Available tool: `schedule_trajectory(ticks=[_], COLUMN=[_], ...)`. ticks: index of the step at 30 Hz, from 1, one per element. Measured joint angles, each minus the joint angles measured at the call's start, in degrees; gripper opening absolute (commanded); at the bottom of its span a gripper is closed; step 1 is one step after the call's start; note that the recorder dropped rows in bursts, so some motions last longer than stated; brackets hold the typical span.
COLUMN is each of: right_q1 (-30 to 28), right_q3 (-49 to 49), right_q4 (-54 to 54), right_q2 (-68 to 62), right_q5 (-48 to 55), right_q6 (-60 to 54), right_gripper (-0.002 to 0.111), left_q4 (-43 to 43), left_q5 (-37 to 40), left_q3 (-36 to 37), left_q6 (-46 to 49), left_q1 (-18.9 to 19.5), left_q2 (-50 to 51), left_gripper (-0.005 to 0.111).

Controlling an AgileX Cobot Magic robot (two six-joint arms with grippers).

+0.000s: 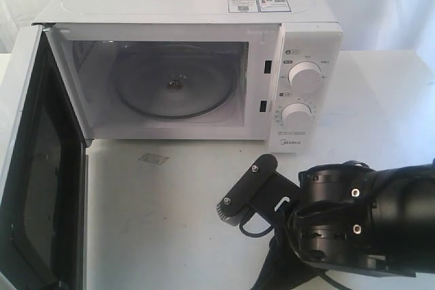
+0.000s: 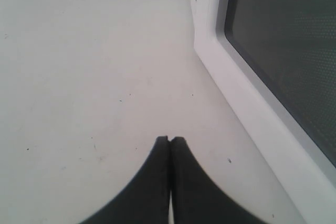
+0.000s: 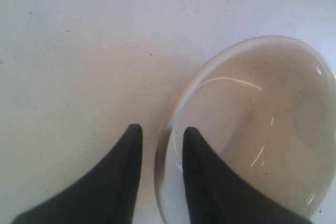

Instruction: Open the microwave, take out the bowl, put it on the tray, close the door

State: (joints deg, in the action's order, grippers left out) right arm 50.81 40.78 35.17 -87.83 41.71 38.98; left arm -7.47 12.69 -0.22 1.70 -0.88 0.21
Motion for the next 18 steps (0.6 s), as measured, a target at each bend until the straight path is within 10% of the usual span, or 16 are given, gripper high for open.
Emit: schedule_trajectory(ticks=[18], right_q1=[0.0], right_q3=[9.73], right_q4=[0.23], right_q2=[10.37], right_q5=[-1.56], right_q6=[0.0], right_gripper=[0.0], left_q4=[0.0], left_q5=[0.0], left_q3=[0.0], left_q6=[0.0], left_q1=[0.0], left_q2=[0.0], left_gripper=[0.0])
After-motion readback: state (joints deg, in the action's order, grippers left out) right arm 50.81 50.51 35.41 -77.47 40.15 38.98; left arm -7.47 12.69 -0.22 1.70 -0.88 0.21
